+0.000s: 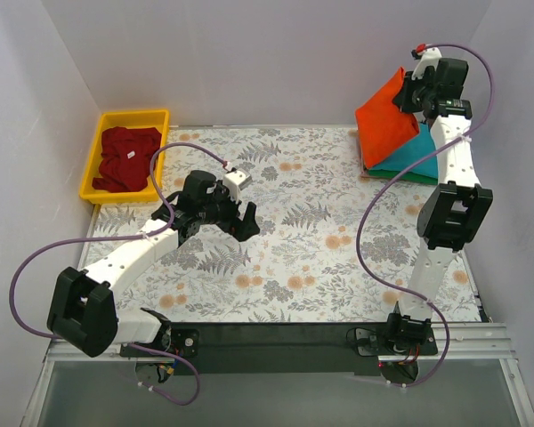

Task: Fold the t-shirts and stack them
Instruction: Neatly place the folded tshirt to the corner

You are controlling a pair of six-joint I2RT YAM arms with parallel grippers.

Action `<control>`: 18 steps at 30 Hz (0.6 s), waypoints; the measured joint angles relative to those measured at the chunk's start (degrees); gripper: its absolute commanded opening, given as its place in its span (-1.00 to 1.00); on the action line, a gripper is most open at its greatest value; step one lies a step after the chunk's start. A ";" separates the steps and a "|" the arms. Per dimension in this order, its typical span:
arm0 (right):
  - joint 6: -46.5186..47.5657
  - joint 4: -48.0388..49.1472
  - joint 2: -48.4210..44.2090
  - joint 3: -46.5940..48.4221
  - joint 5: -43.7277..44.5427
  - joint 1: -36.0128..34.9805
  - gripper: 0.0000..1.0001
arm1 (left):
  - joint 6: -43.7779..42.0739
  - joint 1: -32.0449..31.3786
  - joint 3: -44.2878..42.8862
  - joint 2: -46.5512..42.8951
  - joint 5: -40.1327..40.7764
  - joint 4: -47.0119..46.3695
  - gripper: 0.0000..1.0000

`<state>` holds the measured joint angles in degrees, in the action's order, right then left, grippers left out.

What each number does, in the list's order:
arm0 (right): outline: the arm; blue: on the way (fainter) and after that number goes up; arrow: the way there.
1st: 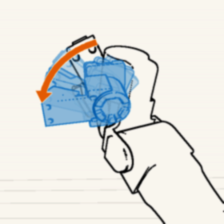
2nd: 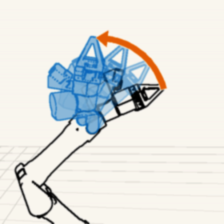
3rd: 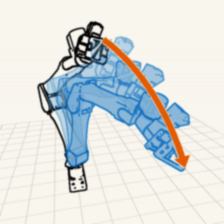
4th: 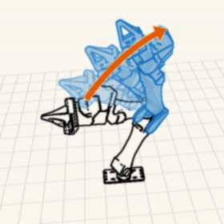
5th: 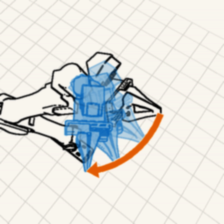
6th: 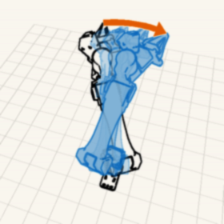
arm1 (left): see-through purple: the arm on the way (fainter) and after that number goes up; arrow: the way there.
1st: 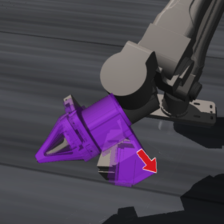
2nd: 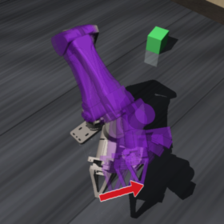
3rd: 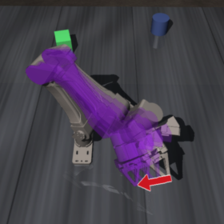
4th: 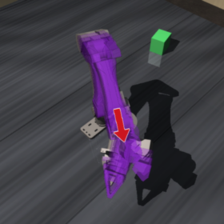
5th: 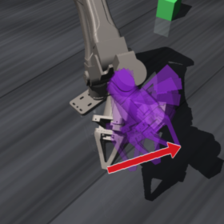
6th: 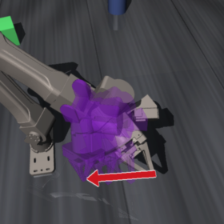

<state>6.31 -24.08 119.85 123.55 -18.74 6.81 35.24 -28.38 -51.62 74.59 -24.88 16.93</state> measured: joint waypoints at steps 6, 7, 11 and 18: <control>2.82 0.04 2.62 0.44 -1.99 1.44 -0.97 | -0.07 0.00 0.00 0.55 -0.02 1.31 0.86; 3.43 0.07 3.30 0.55 -2.29 1.75 -0.97 | -0.09 0.00 0.00 0.70 -0.02 1.49 0.87; 6.08 0.04 5.84 1.25 -2.99 3.08 -0.97 | -0.09 0.00 -0.02 1.38 -0.04 2.38 0.88; 9.62 0.13 7.91 1.84 -3.76 5.64 -0.97 | -0.09 0.00 -0.70 3.10 -0.07 2.62 0.90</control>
<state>15.92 -23.94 127.76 125.38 -22.50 12.45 35.16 -28.38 -52.31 77.69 -24.95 19.55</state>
